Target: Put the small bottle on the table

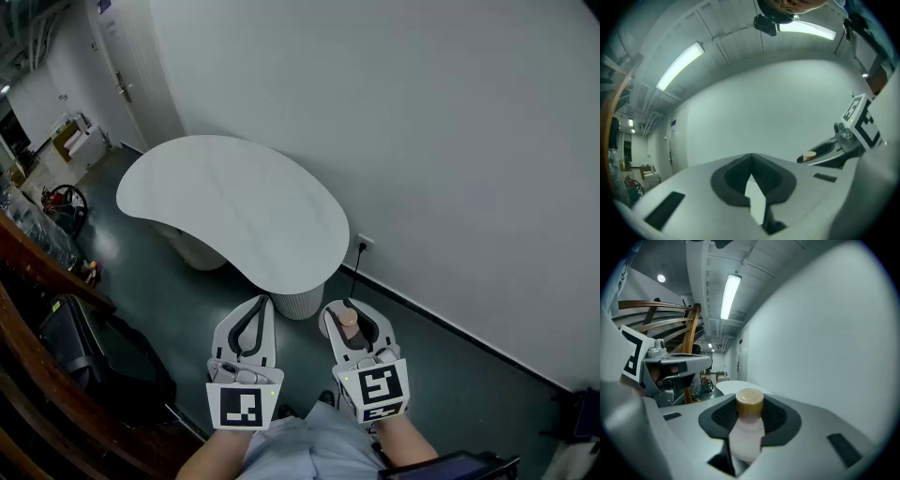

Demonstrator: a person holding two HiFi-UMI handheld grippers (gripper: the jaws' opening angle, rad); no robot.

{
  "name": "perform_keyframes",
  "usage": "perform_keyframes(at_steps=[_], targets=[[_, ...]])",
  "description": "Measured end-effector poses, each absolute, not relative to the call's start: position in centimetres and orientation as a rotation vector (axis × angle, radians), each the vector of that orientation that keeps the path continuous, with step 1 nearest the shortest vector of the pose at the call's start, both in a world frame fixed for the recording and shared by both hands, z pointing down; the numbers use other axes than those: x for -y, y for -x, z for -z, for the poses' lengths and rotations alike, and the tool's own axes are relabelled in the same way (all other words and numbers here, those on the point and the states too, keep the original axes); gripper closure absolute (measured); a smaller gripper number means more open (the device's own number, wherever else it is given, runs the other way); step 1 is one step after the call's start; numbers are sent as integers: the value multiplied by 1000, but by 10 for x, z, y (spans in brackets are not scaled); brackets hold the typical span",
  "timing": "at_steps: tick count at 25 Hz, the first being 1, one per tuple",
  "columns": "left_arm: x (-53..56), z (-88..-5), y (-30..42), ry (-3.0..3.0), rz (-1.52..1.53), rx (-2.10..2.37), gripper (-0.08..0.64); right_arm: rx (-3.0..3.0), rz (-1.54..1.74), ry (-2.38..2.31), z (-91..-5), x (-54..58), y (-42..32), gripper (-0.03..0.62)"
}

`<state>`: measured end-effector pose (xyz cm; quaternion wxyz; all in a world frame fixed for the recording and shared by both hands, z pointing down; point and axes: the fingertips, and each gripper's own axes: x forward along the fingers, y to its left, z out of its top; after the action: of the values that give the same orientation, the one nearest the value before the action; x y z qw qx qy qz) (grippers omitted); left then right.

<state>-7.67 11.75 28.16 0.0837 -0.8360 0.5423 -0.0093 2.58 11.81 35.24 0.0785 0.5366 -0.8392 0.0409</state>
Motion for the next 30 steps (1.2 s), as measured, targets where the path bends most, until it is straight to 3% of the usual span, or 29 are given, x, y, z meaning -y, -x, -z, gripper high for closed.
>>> perform_keyframes(at_steps=[23, 30], targets=[[-66, -303, 67, 2465, 60, -1749, 558, 2531, -158, -1523, -372, -60, -47, 473], [-2, -299, 81, 2361, 217, -1535, 558, 2535, -164, -1507, -376, -1, -23, 474]])
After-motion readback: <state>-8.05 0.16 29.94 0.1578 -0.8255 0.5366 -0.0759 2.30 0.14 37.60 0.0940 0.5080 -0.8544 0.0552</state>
